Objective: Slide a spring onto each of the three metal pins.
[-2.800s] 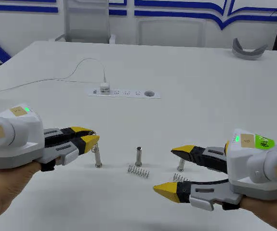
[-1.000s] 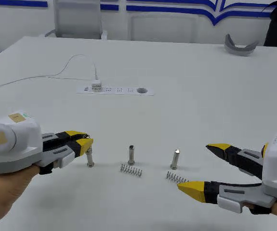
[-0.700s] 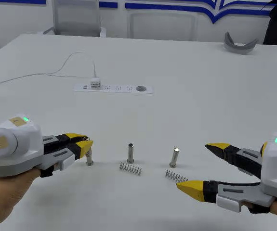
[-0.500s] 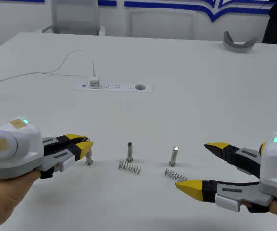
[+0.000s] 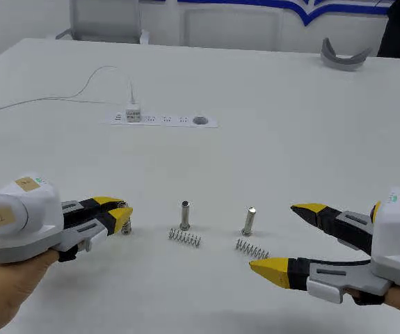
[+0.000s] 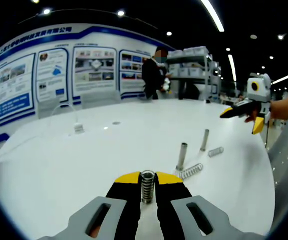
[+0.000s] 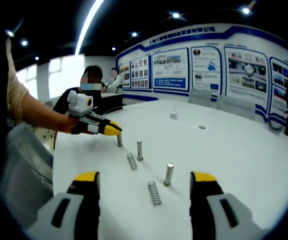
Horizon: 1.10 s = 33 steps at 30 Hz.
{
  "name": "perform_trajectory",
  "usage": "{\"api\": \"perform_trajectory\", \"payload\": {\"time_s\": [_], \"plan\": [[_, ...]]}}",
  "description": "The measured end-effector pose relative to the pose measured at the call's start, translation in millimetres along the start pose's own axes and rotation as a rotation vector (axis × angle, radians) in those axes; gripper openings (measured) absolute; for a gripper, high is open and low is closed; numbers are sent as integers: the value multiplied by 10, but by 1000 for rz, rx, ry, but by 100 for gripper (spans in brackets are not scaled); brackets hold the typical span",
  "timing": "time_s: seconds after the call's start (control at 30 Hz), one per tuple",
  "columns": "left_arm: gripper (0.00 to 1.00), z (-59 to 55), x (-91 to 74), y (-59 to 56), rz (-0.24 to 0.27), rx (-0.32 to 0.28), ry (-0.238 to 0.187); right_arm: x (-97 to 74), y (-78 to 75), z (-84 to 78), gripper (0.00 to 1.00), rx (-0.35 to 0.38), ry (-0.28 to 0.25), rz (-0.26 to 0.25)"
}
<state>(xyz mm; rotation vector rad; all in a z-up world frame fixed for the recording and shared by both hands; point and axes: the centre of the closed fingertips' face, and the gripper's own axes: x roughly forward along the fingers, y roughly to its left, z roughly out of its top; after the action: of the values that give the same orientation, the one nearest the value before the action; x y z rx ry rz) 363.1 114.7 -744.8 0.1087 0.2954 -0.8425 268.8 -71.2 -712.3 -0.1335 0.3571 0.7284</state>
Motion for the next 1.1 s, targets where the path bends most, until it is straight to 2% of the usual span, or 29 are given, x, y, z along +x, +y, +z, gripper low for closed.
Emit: {"api": "perform_trajectory", "payload": {"time_s": [0.33,0.57,0.93,1.1], "plan": [[10,-66,10,4,2,9,9,42,46,-15,75,-1,8,14],[10,-66,-15,9,-2,59,22,104,109,-4,74,-8,13,37],[11,-62,1,23,2,41,15,133,147,-13,74,-10,16,51],[13,-110,10,2,-6,41,37,133,149,-22,74,-9,19,51]]}}
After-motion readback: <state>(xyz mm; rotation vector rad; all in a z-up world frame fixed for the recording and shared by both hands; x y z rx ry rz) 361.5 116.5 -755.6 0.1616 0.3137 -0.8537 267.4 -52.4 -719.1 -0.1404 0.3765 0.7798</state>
